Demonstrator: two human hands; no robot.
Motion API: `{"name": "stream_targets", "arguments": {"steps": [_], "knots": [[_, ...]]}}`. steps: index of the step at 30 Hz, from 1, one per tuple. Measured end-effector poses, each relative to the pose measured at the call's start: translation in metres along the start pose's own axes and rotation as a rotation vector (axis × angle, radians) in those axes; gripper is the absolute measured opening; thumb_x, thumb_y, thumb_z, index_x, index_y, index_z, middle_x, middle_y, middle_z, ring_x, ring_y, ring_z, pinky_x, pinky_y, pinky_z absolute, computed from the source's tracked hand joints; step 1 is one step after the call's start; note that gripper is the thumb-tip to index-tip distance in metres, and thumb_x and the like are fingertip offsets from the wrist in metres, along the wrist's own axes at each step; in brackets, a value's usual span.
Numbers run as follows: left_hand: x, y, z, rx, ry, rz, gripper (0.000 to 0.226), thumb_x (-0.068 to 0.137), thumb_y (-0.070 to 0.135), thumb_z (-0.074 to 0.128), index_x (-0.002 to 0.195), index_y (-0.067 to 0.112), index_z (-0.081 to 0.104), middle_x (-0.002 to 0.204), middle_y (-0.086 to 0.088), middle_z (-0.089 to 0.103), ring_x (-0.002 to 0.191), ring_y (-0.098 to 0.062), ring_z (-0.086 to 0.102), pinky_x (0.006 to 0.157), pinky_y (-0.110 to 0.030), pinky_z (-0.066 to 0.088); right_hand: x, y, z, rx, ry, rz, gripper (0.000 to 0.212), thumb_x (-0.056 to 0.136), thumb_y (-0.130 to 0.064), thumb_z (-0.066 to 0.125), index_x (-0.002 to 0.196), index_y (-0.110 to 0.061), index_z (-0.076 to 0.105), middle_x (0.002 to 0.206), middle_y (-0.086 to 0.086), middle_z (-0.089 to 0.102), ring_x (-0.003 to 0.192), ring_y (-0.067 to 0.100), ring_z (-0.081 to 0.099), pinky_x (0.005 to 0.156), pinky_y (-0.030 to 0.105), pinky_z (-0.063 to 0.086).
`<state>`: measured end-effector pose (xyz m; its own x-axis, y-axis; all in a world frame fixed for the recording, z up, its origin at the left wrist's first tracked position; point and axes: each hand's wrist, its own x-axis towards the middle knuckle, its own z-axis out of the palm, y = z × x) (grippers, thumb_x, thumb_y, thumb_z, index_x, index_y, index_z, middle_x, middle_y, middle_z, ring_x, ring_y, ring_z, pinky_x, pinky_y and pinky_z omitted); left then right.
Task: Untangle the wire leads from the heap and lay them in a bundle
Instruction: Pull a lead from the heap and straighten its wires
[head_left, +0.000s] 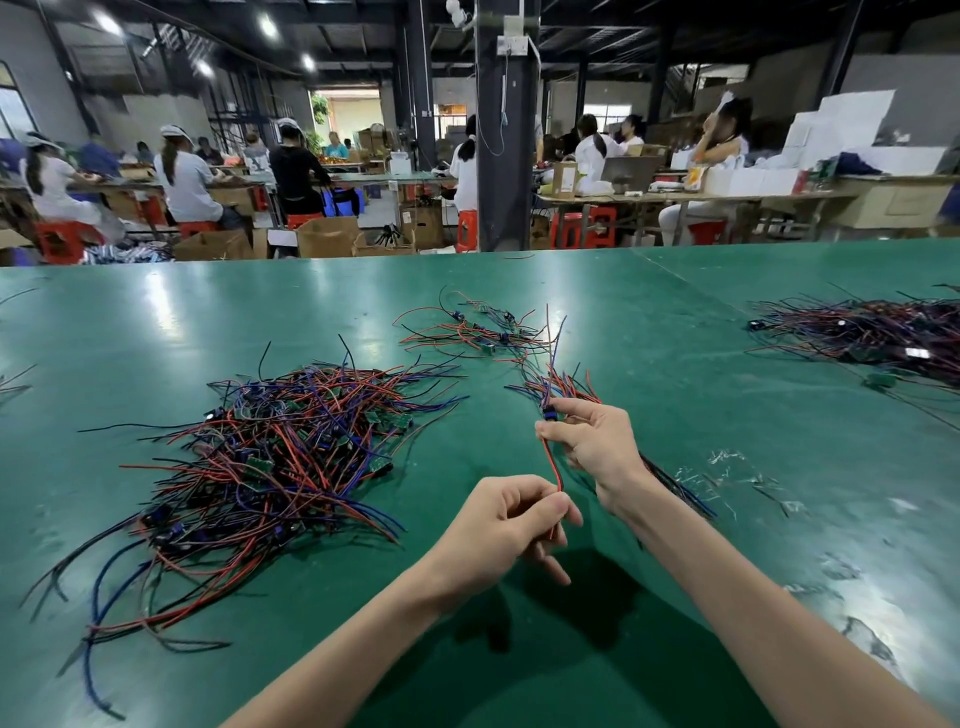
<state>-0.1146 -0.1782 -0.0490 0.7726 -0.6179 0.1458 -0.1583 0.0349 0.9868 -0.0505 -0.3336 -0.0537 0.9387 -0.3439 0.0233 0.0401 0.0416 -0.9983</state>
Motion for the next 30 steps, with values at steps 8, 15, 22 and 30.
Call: {"name": "stream_targets", "arguments": {"steps": [8,15,22,30], "knots": [[-0.0004,-0.0029,0.0035,0.022,-0.035,0.022,0.026,0.098,0.005,0.046,0.08,0.009,0.064,0.058,0.008,0.048,0.048,-0.005,0.045,0.051,-0.021,0.05,-0.0006,-0.0018,-0.0034,-0.068,0.009,-0.081,0.042,0.075,0.005,0.073,0.112,-0.01,0.06,0.067,0.006,0.052,0.035,-0.002,0.041,0.039,0.008,0.031],[-0.0013,-0.0068,0.0063,0.102,-0.048,0.048,0.021,0.098,0.007,0.047,0.086,0.013,0.062,0.066,0.008,0.059,0.053,-0.008,0.055,0.057,-0.021,0.05,0.0005,-0.0012,-0.0051,-0.103,0.042,-0.104,0.044,0.074,0.002,0.075,0.111,-0.013,0.057,0.07,0.008,0.054,0.05,0.005,0.049,0.052,0.017,0.034],[-0.0029,-0.0068,0.0057,0.179,-0.064,0.009,0.028,0.099,0.018,0.047,0.074,0.019,0.061,0.058,0.007,0.059,0.048,-0.01,0.054,0.054,-0.02,0.047,0.0018,-0.0014,-0.0067,-0.056,0.051,-0.075,0.042,0.073,0.004,0.074,0.108,-0.011,0.057,0.073,0.01,0.052,0.04,0.0,0.043,0.041,0.01,0.033],[-0.005,-0.0066,0.0067,0.29,-0.069,0.047,0.026,0.098,0.018,0.049,0.075,0.017,0.061,0.057,0.009,0.061,0.048,-0.009,0.055,0.054,-0.02,0.048,0.0022,-0.0028,-0.0071,0.009,0.053,-0.034,0.04,0.074,0.007,0.074,0.105,-0.011,0.057,0.068,0.009,0.052,0.033,0.002,0.034,0.033,0.014,0.027]]}}
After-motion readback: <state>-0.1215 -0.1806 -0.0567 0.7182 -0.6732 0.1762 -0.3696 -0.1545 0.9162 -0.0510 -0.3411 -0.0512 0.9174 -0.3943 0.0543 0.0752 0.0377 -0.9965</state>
